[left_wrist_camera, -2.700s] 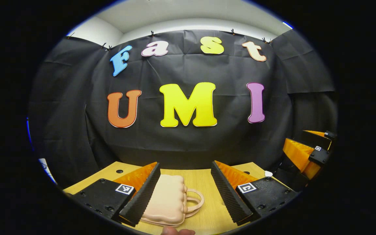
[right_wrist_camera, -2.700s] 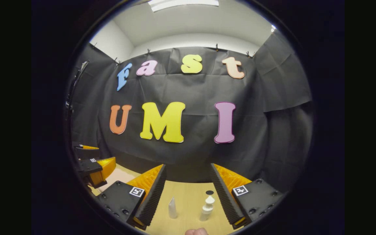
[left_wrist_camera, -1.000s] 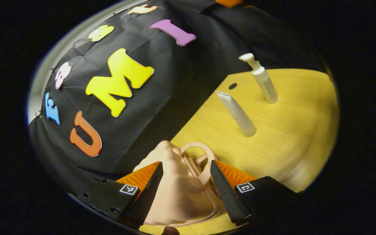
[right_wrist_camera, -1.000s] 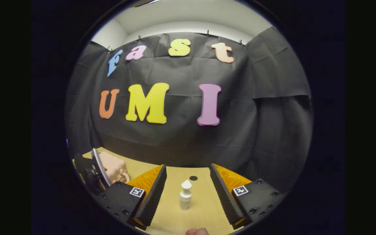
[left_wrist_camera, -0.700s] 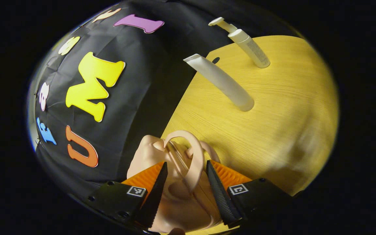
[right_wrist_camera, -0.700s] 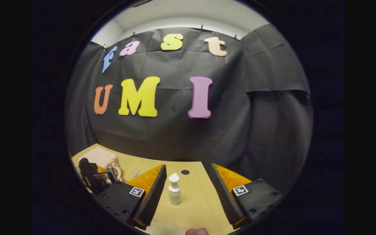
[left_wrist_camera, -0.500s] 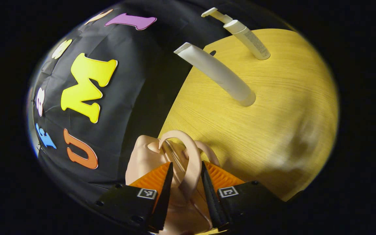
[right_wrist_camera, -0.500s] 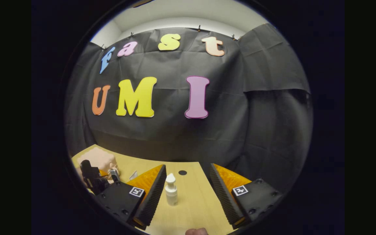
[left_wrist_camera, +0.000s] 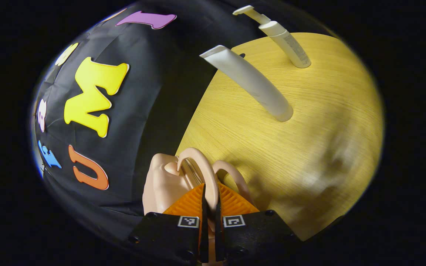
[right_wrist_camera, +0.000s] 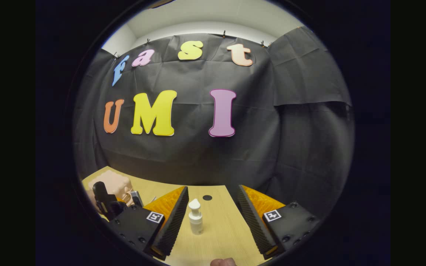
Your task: First open the suitcase, pack the skin care products into it, and then close the suitcase.
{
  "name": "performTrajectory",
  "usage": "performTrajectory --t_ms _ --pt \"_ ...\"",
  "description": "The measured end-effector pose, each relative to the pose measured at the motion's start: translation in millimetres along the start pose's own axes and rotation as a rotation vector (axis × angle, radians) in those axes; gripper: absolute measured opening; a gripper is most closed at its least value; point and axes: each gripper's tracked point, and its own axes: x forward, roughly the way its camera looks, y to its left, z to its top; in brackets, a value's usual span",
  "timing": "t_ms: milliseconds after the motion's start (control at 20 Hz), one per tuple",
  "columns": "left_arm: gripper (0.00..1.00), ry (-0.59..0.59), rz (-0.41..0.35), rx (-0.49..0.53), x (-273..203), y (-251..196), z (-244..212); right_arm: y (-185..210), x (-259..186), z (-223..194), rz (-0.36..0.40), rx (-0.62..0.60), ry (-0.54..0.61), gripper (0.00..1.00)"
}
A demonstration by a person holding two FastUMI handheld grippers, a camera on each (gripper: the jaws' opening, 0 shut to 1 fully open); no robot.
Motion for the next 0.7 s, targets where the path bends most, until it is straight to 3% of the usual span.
performTrajectory --t_ms 350,450,700 --pt "0.04 -0.158 0.056 -0.256 -56 96 4 36 -6 23 0.025 -0.007 -0.044 0.80" --pt "0.04 -0.212 0.082 -0.350 -83 128 -11 53 -5 33 0.044 -0.011 -0.066 0.79" --pt "0.04 -0.327 0.234 -0.573 -131 213 -77 97 -5 42 0.090 -0.014 -0.066 0.79"
